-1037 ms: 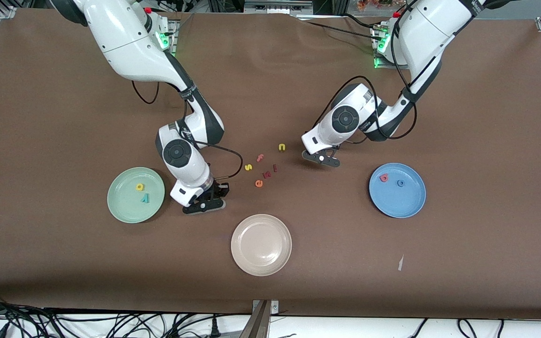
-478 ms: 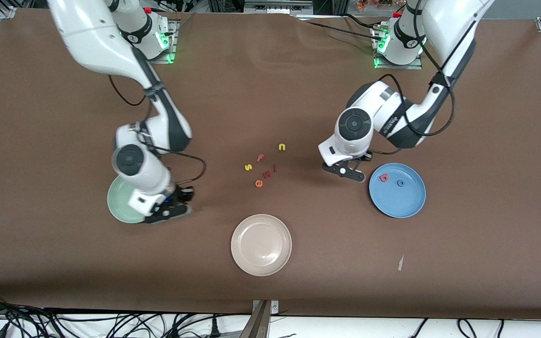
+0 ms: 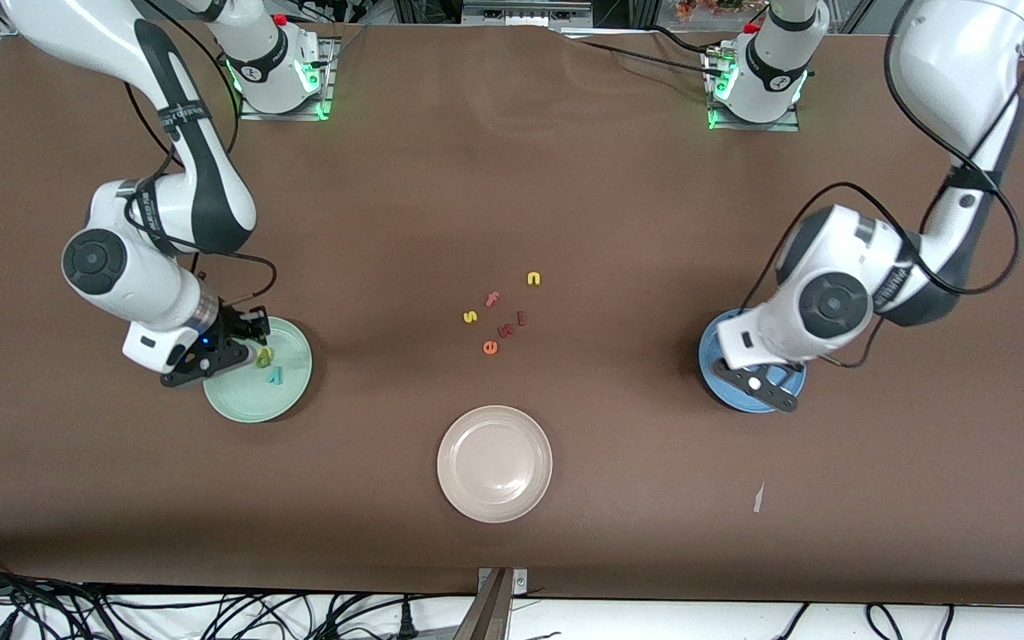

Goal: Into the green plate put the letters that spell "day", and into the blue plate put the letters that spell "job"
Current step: 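Place the green p on the green plate while the left gripper places the r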

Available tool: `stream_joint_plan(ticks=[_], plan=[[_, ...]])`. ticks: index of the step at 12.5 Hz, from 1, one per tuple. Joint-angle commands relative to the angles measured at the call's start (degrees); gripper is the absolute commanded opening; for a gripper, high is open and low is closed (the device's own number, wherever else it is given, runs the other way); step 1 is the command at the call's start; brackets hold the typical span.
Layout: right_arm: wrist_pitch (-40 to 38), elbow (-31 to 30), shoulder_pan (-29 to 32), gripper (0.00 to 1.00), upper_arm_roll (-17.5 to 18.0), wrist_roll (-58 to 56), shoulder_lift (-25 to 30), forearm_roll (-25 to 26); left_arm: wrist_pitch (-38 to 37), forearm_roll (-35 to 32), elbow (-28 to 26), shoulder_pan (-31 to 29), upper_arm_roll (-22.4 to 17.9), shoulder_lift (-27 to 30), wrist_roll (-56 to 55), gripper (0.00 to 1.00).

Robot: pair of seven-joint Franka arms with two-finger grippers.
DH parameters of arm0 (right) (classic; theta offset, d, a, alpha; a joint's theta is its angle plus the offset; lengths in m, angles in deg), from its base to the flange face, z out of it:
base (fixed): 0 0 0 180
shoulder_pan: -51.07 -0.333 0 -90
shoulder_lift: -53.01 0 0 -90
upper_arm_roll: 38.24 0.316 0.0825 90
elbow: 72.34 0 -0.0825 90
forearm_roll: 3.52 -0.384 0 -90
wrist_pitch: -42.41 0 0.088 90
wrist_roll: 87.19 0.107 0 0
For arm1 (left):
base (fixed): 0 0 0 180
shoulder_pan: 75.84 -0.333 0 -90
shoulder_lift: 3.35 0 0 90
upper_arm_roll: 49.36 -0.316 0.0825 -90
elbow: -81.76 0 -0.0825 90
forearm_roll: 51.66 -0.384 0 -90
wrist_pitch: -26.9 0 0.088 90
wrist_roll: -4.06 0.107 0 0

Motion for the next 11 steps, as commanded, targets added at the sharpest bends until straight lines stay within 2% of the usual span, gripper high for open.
stream_joint_plan(ticks=[1,2,4,6,7,10,11], plan=[[1.36,-6.84,0.55,1.00,1.22,0.34,5.86,-0.13,3.02,-0.83,5.73,0.04,-0.37,-7.94,2.38,0.00],[0.66,-6.68,0.55,1.00,1.22,0.69,6.83,-0.13,6.10,-1.01,5.21,0.04,-0.45,-8.57,2.12,0.00],[-3.89,-4.75,0.55,1.00,1.22,3.49,9.81,-0.13,6.92,-0.57,4.06,-1.01,-0.54,-9.10,2.29,0.00],[-12.83,0.15,0.55,1.00,1.22,8.23,12.63,-0.31,7.18,-0.48,3.45,-1.19,-0.54,-9.28,2.29,0.39],[-18.28,3.66,0.55,1.00,1.22,10.08,13.42,-0.22,7.10,-0.40,3.45,-1.45,-0.54,-9.28,2.29,0.99],[-30.87,11.85,0.55,1.00,1.13,12.73,16.32,-0.13,6.31,-0.22,3.71,-1.80,-0.11,-7.70,2.12,1.00],[-34.12,13.70,0.64,1.00,1.13,12.91,17.29,-0.13,4.82,-0.13,3.88,-1.63,0.16,-5.34,1.94,1.00]])
